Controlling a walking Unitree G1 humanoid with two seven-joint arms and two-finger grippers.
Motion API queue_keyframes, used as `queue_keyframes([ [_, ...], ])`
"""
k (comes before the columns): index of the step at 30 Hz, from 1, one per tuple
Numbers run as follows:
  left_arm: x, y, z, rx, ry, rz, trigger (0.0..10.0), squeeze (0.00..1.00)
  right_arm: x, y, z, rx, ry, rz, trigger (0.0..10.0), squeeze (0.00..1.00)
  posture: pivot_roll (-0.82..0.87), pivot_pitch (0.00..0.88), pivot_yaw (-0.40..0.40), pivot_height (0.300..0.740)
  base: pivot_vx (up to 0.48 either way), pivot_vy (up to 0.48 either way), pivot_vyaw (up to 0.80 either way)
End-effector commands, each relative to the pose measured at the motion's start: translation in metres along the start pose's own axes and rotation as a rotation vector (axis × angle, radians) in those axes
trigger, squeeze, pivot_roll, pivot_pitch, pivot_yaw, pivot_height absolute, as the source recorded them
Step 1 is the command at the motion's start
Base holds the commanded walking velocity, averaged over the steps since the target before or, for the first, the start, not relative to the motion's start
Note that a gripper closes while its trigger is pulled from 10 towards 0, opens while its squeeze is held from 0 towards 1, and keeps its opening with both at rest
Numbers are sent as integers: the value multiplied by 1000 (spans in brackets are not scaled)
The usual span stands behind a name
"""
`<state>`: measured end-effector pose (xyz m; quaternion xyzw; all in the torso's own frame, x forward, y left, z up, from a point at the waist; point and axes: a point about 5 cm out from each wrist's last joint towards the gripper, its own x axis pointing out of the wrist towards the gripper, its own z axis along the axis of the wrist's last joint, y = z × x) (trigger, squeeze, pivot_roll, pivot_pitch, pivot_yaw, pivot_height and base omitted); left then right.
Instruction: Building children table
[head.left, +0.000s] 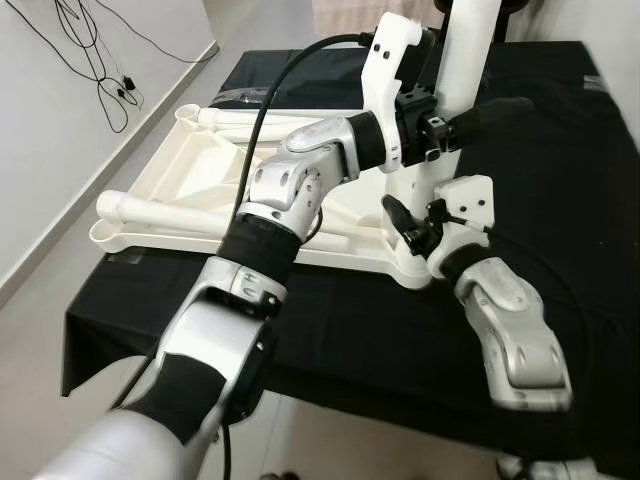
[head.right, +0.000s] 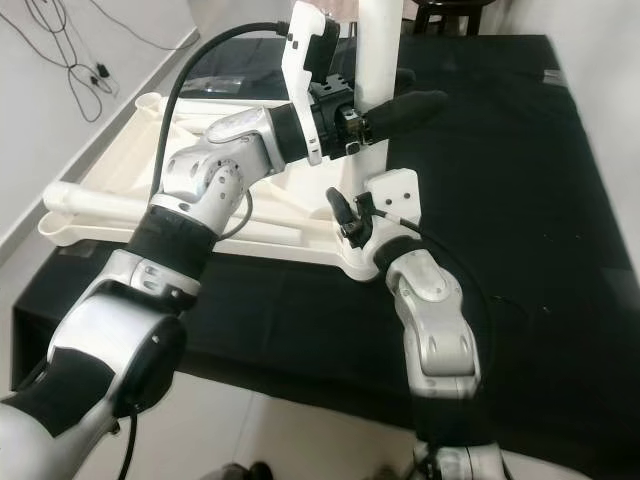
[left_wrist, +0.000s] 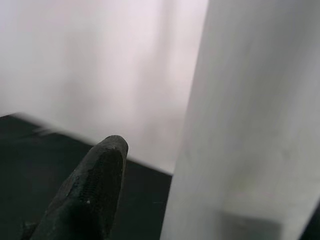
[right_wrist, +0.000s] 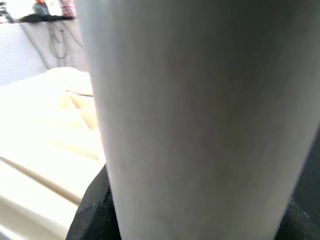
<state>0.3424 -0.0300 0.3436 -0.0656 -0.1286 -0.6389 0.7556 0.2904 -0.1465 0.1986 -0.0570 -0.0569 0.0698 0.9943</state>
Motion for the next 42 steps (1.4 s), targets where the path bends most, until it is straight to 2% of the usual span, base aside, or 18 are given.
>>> queue_keyframes([
  [1,2,-3,5,16,-7,-11,10000,0,-19,10,-54,25,299,-10,0,0,-24,171,95,740,0,0,0],
  [3,0,-2,6,22,-4,-11,10000,0,-26,19,-51,38,261,-13,0,0,-29,167,108,740,0,0,0],
  [11,3,-6,5,13,-5,-48,10000,0,-25,25,-44,56,239,-32,0,0,-32,166,117,740,0,0,0],
  [13,4,-10,4,1,-11,-82,0,0,-26,26,-43,67,238,-36,0,0,-35,166,120,740,0,0,0],
  [19,5,-19,2,-14,-21,-143,0,0,-31,29,-38,82,245,-68,0,0,-37,165,123,740,0,0,0],
  [20,6,-22,1,-20,-25,-163,0,0,-30,28,-38,85,242,-67,1059,0,-37,165,123,740,0,0,0],
  [21,6,-22,1,-20,-25,-163,0,0,-30,28,-38,85,242,-67,1059,0,-37,165,123,740,0,0,0],
  [22,6,-23,1,-28,-28,-173,0,0,-29,28,-37,88,237,-61,4235,0,-38,165,122,740,0,0,0],
  [23,7,-24,1,-35,-30,-181,0,0,-28,29,-36,96,233,-48,10000,0,-38,166,121,740,0,0,0],
  [25,7,-25,0,-41,-31,-190,0,0,-27,29,-36,91,234,-38,10000,0,-39,166,122,740,0,0,0],
  [26,8,-28,-1,-50,-31,-209,0,0,-23,31,-34,86,220,45,10000,1000,-39,167,121,740,0,0,0],
  [27,8,-28,-1,-50,-31,-209,0,0,-23,31,-34,86,220,45,10000,1000,-39,167,121,740,0,0,0],
  [29,9,-33,-3,-60,-30,-233,0,0,-17,31,-31,93,197,158,10000,1000,-41,168,122,740,0,0,0],
  [34,9,-40,-7,-72,-29,-264,0,0,-2,24,-19,108,152,311,10000,973,-42,169,120,740,0,0,0],
  [35,9,-41,-8,-76,-30,-270,0,0,4,19,-13,93,122,361,10000,161,-43,169,120,740,0,0,0],
  [36,9,-41,-9,-78,-31,-274,0,0,9,15,-8,84,102,394,10000,161,-43,169,120,740,0,0,0],
  [37,9,-42,-10,-81,-31,-280,0,0,16,9,-3,68,82,429,10000,0,-43,169,121,740,0,0,0],
  [42,8,-47,-13,-90,-29,-306,0,0,36,-2,16,-6,21,599,10000,0,-39,168,120,740,0,0,0],
])
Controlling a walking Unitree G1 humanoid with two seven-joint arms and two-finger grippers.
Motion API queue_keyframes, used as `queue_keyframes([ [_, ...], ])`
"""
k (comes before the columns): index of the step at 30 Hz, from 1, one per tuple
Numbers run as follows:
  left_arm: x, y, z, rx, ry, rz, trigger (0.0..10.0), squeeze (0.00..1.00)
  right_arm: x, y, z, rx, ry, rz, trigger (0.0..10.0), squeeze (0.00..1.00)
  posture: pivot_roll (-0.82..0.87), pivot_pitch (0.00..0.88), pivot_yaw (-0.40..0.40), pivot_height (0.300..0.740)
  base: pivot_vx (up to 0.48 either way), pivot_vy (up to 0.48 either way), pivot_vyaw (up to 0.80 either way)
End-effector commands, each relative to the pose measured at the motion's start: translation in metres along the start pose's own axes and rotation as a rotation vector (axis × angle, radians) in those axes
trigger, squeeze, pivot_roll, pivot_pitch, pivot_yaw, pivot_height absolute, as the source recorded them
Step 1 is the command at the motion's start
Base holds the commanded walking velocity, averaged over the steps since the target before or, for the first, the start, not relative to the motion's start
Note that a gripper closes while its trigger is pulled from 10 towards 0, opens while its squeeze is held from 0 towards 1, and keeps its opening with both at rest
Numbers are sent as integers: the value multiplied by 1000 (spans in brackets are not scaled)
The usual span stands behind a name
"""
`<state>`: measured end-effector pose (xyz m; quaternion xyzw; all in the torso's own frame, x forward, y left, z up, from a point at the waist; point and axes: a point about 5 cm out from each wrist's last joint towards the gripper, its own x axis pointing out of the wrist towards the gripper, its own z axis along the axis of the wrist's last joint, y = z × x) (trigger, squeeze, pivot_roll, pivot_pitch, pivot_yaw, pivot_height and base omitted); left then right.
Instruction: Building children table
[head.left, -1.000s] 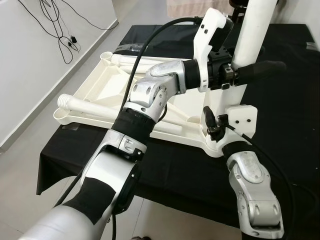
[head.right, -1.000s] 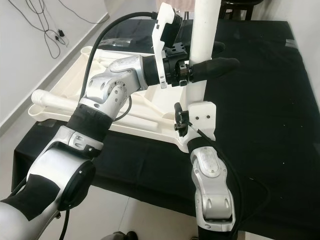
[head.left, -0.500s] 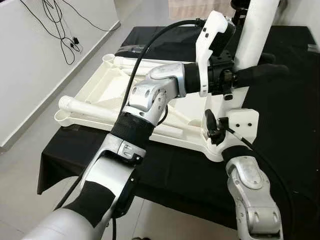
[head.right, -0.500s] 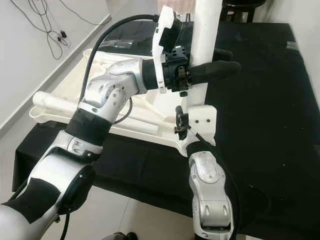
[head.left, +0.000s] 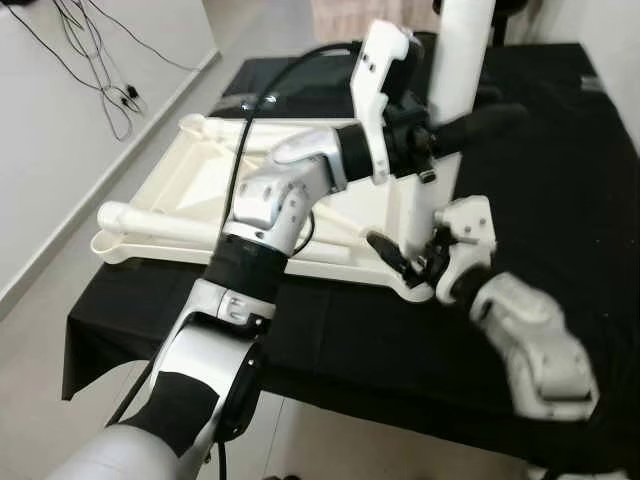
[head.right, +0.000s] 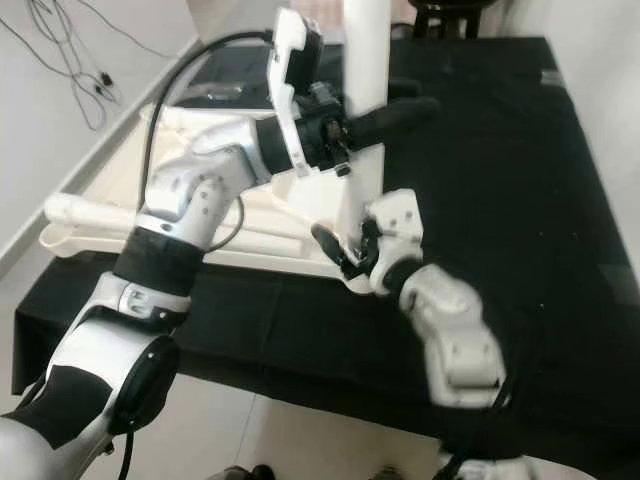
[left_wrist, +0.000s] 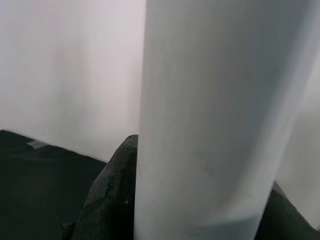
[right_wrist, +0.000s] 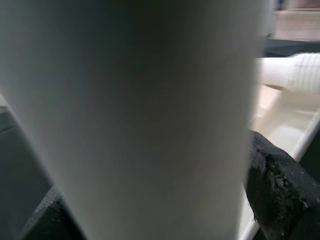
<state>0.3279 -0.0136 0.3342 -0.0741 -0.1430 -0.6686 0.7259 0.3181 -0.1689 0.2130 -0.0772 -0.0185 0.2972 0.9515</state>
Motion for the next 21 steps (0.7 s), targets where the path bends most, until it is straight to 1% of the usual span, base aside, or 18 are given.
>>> queue_keyframes([
  [1,31,-33,-11,-88,4,-222,0,0,20,18,8,-2,-29,129,10000,0,-39,168,120,740,0,0,0],
  [3,30,-35,-13,-95,6,-231,0,0,25,17,12,-12,-33,228,10000,0,-37,168,119,740,0,0,0],
  [4,29,-37,-14,-100,7,-238,0,0,29,15,14,-20,-35,251,10000,0,-37,168,119,740,0,0,0],
  [5,29,-37,-14,-100,7,-238,0,0,29,15,14,-20,-35,251,10000,0,-37,168,119,740,0,0,0],
  [6,29,-39,-15,-105,9,-245,0,0,36,12,18,-14,-48,277,10000,0,-37,169,119,740,0,0,0],
  [7,28,-39,-16,-105,9,-248,0,0,39,11,21,-8,-57,286,10000,0,-37,169,119,740,0,0,0],
  [8,28,-40,-16,-107,9,-251,0,0,42,12,23,-1,-73,316,1647,0,-37,168,118,740,0,0,0],
  [10,28,-41,-17,-109,8,-253,0,0,45,13,25,2,-90,357,1647,0,-37,168,118,740,0,0,0],
  [12,28,-41,-17,-109,8,-253,0,0,45,13,25,2,-90,357,1647,0,-37,168,118,740,0,0,0],
  [13,28,-41,-17,-110,7,-254,0,0,46,14,26,6,-97,390,0,0,-36,169,116,740,0,0,0],
  [14,28,-41,-17,-110,7,-254,0,0,46,14,26,6,-97,390,0,0,-36,169,116,740,0,0,0],
  [16,29,-43,-17,-112,3,-255,0,0,47,17,26,13,-109,454,0,0,-37,169,114,740,0,0,0],
  [17,28,-43,-18,-113,0,-252,0,0,48,17,23,12,-99,474,0,0,-38,169,111,740,0,0,0],
  [21,28,-44,-19,-113,-1,-246,0,0,50,14,17,8,-76,455,0,0,-40,169,111,740,0,0,0],
])
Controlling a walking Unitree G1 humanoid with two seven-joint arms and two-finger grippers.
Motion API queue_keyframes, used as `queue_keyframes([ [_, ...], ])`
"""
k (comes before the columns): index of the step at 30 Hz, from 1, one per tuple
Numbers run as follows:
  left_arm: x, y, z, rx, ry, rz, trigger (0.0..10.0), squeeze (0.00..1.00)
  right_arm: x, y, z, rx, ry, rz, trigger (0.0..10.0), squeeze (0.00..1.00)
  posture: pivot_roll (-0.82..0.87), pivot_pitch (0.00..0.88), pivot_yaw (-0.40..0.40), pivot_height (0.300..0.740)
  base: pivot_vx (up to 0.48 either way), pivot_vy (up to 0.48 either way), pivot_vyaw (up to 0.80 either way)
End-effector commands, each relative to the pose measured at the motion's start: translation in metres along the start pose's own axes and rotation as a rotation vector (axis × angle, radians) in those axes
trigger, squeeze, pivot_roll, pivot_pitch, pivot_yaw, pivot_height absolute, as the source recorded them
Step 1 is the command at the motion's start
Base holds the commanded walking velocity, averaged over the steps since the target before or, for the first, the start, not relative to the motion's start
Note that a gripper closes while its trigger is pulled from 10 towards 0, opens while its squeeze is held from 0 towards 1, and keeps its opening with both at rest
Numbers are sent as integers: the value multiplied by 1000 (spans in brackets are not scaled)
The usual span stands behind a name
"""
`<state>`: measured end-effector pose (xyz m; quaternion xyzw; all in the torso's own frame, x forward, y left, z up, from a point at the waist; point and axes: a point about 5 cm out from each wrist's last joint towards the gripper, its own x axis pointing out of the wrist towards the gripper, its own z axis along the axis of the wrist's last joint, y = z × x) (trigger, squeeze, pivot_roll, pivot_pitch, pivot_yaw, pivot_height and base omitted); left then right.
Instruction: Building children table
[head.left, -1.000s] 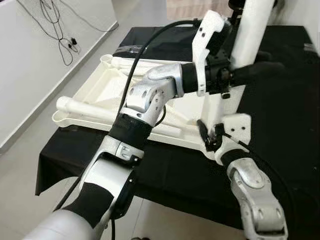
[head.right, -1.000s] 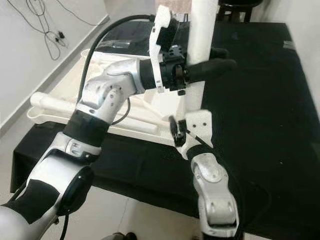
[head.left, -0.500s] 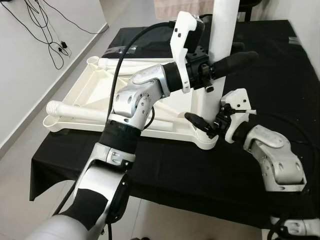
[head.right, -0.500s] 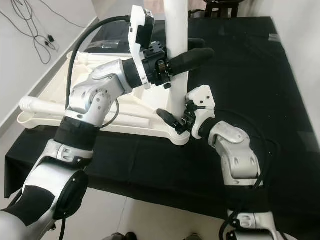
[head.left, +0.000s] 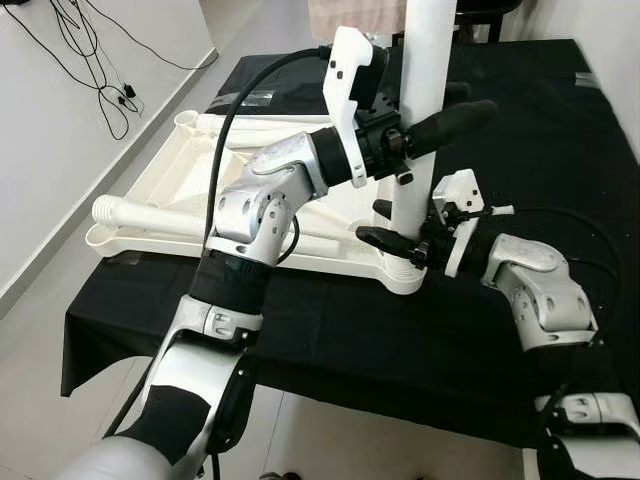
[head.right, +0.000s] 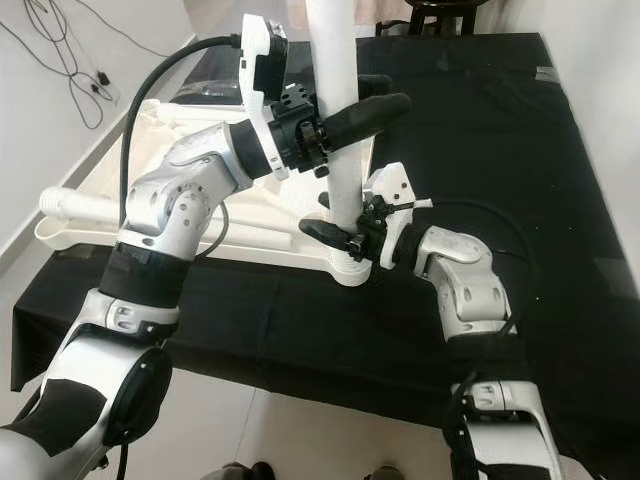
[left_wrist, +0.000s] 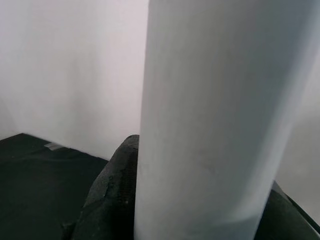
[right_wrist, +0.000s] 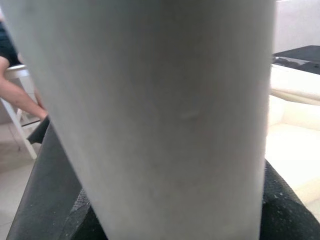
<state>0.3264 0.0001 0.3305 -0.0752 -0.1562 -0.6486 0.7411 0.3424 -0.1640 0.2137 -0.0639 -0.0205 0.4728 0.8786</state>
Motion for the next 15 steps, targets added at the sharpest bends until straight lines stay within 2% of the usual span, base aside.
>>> queue_keyframes([
  [1,40,-45,-19,-140,18,-293,0,0,35,13,16,-15,-31,77,0,0,-40,169,111,740,0,0,0],
  [3,40,-45,-19,-139,18,-286,353,0,35,12,14,-13,-23,60,0,0,-42,168,112,740,0,0,0],
  [4,39,-43,-20,-163,17,-255,8471,275,36,10,10,-14,-14,34,0,0,-43,168,112,740,0,0,0],
  [5,39,-41,-21,-168,15,-232,10000,1000,37,9,8,-7,-13,0,0,0,-45,168,111,740,0,0,0],
  [8,40,-35,-21,-163,9,-169,10000,1000,38,9,3,3,-7,-51,0,0,-46,168,107,740,0,0,0],
  [9,40,-28,-20,-154,3,-117,10000,0,37,10,-6,38,14,-140,0,0,-47,167,97,740,0,0,0],
  [10,37,-21,-16,-147,-12,-57,10000,0,32,14,-22,50,102,-366,0,0,-41,170,84,740,0,0,0],
  [11,34,-16,-13,-146,-23,-19,10000,0,26,16,-32,46,166,-531,0,0,-38,171,81,740,0,0,0],
  [12,34,-16,-13,-146,-23,-19,10000,0,26,16,-32,46,166,-531,0,0,-38,171,81,740,0,0,0],
  [13,29,-13,-10,-143,-30,12,10000,0,13,29,-47,84,236,-703,0,0,-36,177,79,740,0,0,0],
  [14,29,-13,-10,-143,-30,12,10000,0,13,29,-47,84,236,-703,0,0,-36,177,79,740,0,0,0],
  [15,21,-10,-7,-142,-38,42,10000,0,0,48,-56,99,271,-793,0,0,-27,188,78,740,0,0,0],
])
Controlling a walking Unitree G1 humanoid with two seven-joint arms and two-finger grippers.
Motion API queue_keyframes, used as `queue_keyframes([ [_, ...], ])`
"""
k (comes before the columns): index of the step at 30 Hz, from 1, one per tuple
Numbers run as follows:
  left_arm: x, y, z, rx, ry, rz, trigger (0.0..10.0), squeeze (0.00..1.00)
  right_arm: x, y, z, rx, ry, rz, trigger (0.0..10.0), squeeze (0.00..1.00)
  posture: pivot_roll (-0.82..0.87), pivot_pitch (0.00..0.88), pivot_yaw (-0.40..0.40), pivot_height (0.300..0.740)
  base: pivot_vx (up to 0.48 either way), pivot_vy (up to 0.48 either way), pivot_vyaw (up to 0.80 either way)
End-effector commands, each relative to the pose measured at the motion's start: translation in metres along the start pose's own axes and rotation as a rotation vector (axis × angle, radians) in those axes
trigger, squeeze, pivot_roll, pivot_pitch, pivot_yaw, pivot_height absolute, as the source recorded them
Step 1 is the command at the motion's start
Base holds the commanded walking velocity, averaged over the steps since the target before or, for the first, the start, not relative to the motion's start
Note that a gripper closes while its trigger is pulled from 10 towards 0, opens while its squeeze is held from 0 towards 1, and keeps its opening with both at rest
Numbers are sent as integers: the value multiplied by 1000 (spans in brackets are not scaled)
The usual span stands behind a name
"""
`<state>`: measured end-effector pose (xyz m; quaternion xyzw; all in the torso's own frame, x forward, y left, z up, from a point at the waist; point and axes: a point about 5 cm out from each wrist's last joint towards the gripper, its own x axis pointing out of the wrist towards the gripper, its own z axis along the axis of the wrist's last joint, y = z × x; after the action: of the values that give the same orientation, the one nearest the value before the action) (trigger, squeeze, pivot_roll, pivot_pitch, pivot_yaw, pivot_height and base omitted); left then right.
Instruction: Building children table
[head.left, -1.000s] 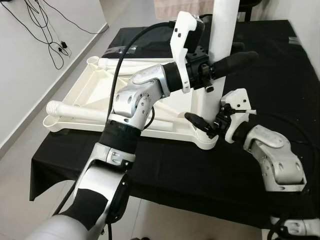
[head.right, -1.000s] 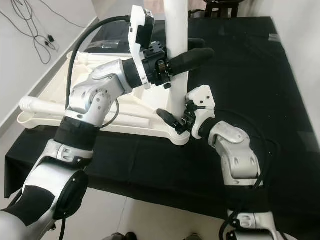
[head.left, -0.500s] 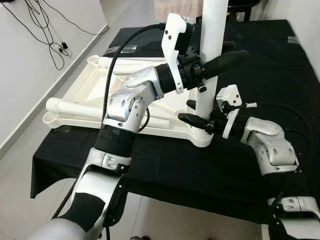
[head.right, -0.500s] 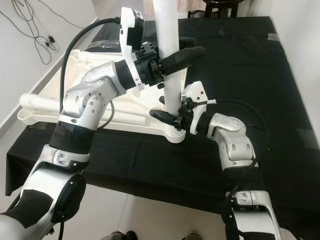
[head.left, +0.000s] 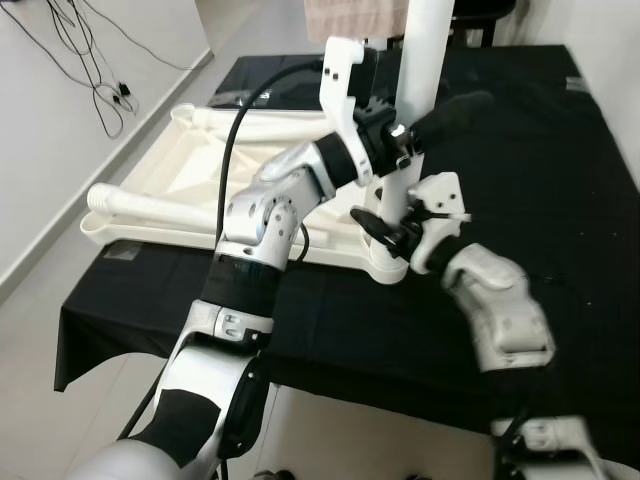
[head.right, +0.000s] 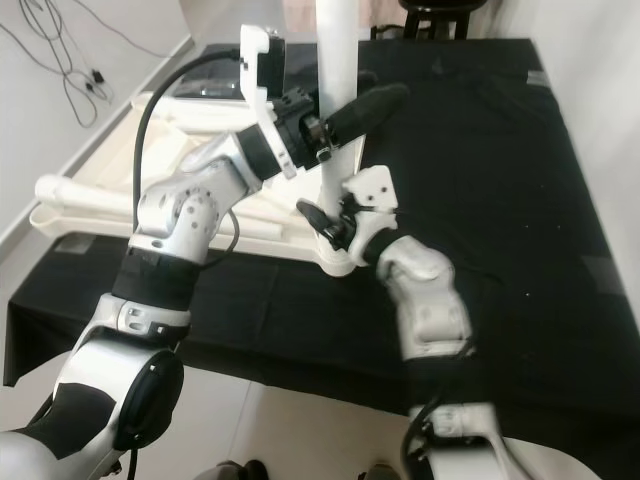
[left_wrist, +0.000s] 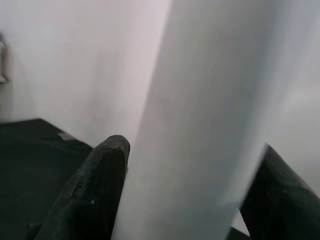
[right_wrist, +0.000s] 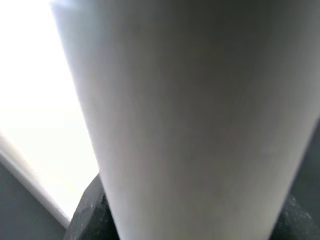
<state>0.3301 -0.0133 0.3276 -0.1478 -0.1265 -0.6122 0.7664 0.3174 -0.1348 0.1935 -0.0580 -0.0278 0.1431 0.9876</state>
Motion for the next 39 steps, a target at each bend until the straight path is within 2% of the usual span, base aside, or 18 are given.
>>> queue_keyframes([
  [1,2,-10,0,-11,10,-53,10000,0,-27,3,-46,26,265,-138,0,0,-28,192,81,740,0,0,0],
  [2,2,-10,0,-11,10,-53,10000,0,-27,3,-46,26,265,-138,0,0,-28,192,81,740,0,0,0],
  [4,-10,-9,-1,-17,4,-19,10000,0,-41,-3,-50,40,252,-215,0,0,-38,193,92,740,0,0,0],
  [7,-15,-10,-4,-24,9,0,10000,0,-43,-10,-51,43,236,-246,0,0,-37,189,90,740,0,0,0],
  [18,-19,-9,-8,-27,18,18,9882,0,-39,1,-43,42,206,-252,0,0,-37,184,98,740,0,0,0],
  [19,-19,-9,-8,-30,22,10,0,0,-39,4,-41,47,203,-256,0,0,-40,183,101,740,0,0,0],
  [25,-19,-12,-10,-28,44,-22,0,0,-40,6,-37,57,197,-261,0,0,-41,181,106,740,0,0,0],
  [27,-18,-15,-13,8,109,-60,0,0,-39,8,-34,67,183,-249,0,0,-35,177,110,740,0,0,0],
  [31,-18,-15,-13,17,127,-66,0,0,-38,9,-34,66,181,-247,0,0,-35,177,110,740,0,0,0],
  [33,-18,-16,-16,34,177,-83,0,0,-37,10,-33,69,173,-243,0,0,-30,174,112,740,0,0,0],
  [35,-18,-16,-16,34,177,-83,0,0,-37,10,-33,69,173,-243,0,0,-30,174,112,740,0,0,0],
  [39,-16,-19,-17,54,238,-121,0,0,-36,11,-32,69,165,-241,0,0,-29,172,113,740,0,0,0],
])
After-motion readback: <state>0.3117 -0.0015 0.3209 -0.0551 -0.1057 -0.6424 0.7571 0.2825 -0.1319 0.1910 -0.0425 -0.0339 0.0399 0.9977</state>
